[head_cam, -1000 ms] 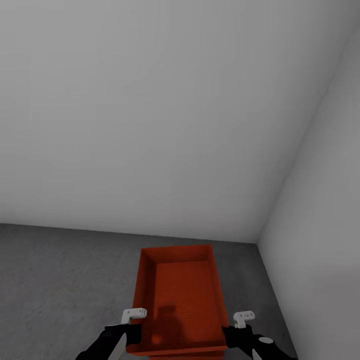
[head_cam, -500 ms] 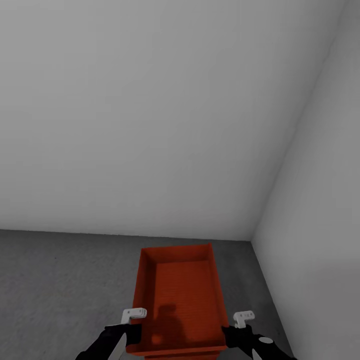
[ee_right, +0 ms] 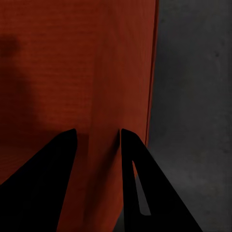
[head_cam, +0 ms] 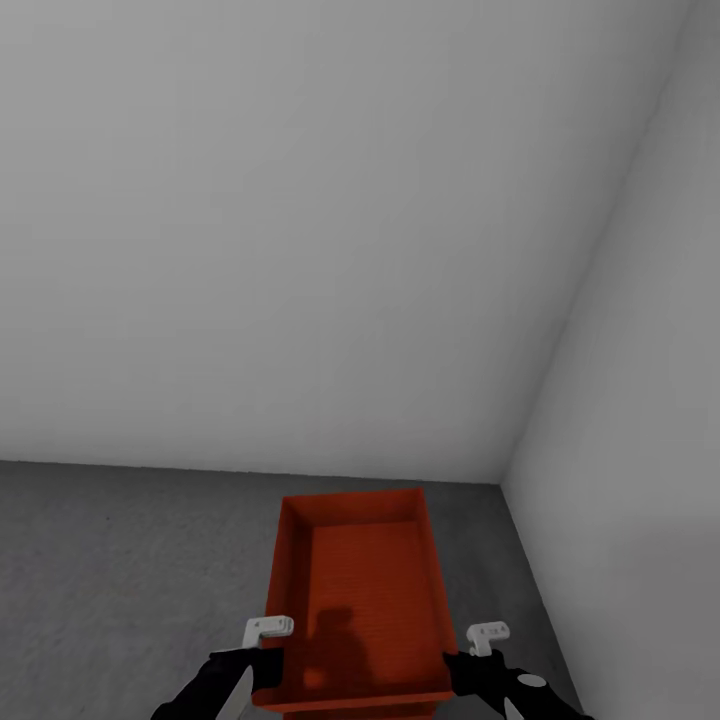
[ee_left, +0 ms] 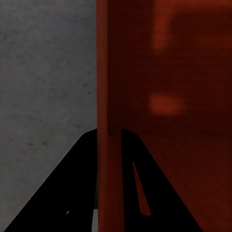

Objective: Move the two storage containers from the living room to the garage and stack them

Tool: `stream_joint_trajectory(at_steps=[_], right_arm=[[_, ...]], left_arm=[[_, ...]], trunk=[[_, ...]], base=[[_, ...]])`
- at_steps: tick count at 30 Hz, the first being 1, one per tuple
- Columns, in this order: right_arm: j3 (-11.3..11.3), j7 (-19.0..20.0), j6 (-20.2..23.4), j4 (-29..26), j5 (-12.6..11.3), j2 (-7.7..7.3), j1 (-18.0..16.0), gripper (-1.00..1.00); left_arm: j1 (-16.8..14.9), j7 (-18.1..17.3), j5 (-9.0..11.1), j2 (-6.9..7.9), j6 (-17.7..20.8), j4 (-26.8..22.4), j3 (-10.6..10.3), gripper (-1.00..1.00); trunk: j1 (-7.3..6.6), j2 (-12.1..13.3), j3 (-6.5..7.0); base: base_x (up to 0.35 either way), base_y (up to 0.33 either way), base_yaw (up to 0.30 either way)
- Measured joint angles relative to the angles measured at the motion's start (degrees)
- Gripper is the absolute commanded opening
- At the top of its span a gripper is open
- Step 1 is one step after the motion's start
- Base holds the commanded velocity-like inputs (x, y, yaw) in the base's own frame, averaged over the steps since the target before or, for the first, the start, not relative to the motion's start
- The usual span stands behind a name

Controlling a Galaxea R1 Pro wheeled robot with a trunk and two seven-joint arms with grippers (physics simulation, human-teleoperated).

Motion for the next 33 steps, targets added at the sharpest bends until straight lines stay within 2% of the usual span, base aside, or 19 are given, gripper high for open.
stream_joint_trajectory(at_steps=[7,14,19,33], right_arm=[[-0.01,0.0,0.0,0.0,0.0,0.0,0.02,-1.0],[0.03,0.13,0.0,0.0,0.01,-0.15,0.01,-1.0],[0.05,0.06,0.0,0.01,0.01,-0.1,0.03,-1.0],[0.03,-0.02,0.0,0.01,0.01,0.0,0.02,-1.0]], left_arm=[[0.0,-0.01,0.0,0.0,-0.01,0.03,0.0,-1.0],[0.0,0.09,0.03,-0.15,-0.23,0.22,0.02,-1.0],[0.0,0.04,0.08,-0.1,-0.27,0.28,0.02,-1.0],[0.0,-0.04,0.07,0.01,-0.15,0.16,-0.01,-1.0]], trunk=[[0.0,0.0,0.0],[0.03,0.0,0.0],[0.0,0.0,0.0],[0.0,0.0,0.0]], base=[[-0.003,-0.003,0.0],[-0.212,0.0,0.0],[-0.055,0.0,0.0],[0.09,0.0,0.0]])
